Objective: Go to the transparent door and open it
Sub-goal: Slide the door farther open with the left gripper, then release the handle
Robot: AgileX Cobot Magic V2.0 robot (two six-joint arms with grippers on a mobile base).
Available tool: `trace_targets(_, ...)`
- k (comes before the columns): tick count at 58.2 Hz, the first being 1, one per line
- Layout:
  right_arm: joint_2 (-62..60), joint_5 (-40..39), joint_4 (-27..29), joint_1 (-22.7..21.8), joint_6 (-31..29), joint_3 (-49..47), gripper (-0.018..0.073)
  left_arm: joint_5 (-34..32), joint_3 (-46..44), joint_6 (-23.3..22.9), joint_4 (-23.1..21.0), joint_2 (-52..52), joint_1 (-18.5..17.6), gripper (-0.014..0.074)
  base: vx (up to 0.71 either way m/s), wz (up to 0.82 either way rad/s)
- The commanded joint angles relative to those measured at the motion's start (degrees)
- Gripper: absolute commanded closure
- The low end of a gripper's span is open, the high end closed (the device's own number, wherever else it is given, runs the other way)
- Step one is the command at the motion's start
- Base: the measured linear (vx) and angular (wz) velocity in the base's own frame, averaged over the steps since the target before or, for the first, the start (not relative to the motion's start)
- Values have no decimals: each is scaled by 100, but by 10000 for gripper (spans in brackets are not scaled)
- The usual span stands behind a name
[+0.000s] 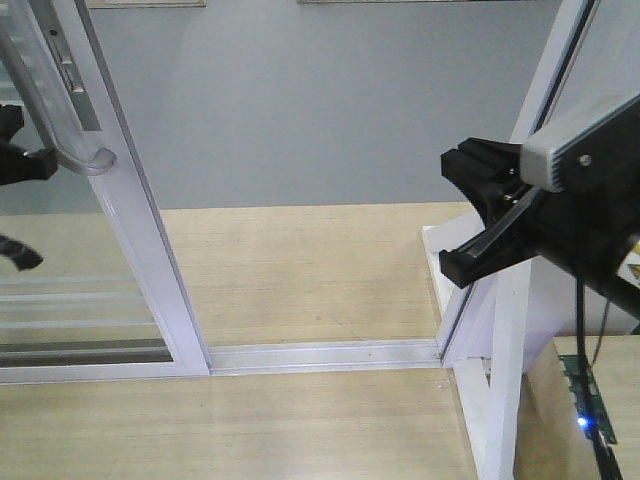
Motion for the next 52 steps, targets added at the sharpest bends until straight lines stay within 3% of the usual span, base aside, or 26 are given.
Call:
trace_targets(1,-497,20,123,-137,-109,-158,564,-389,311,-7,-34,-970,-39,602,0,0)
trace_targets(6,-1012,742,57,-360,-102,-158,564,62,620,-7,-41,-1845,-117,602,0,0)
trace_targets(14,-1891,1756,-183,-686,-102,-158,564,1512,824,-2,-60,-3201,-264,602,0,0)
trace_targets(24,-2892,2168,-279,-744,-49,185,564,2807,998,162,-597,-4570,-312,602,0,0)
trace_targets(37,-3861,2323,-300,-744,48,896,564,3396,1459,1151,-1681,-5822,-306,602,0,0)
trace_targets(44,-3934,2120,-552,-744,48,1186,564,3330,1753,1224,-2042,-6014,-306,602,0,0)
trace_targets(52,-3929,1905,-536,-744,48,1334,564,3203,1860,1193,-2100,-5996,-306,602,0,0)
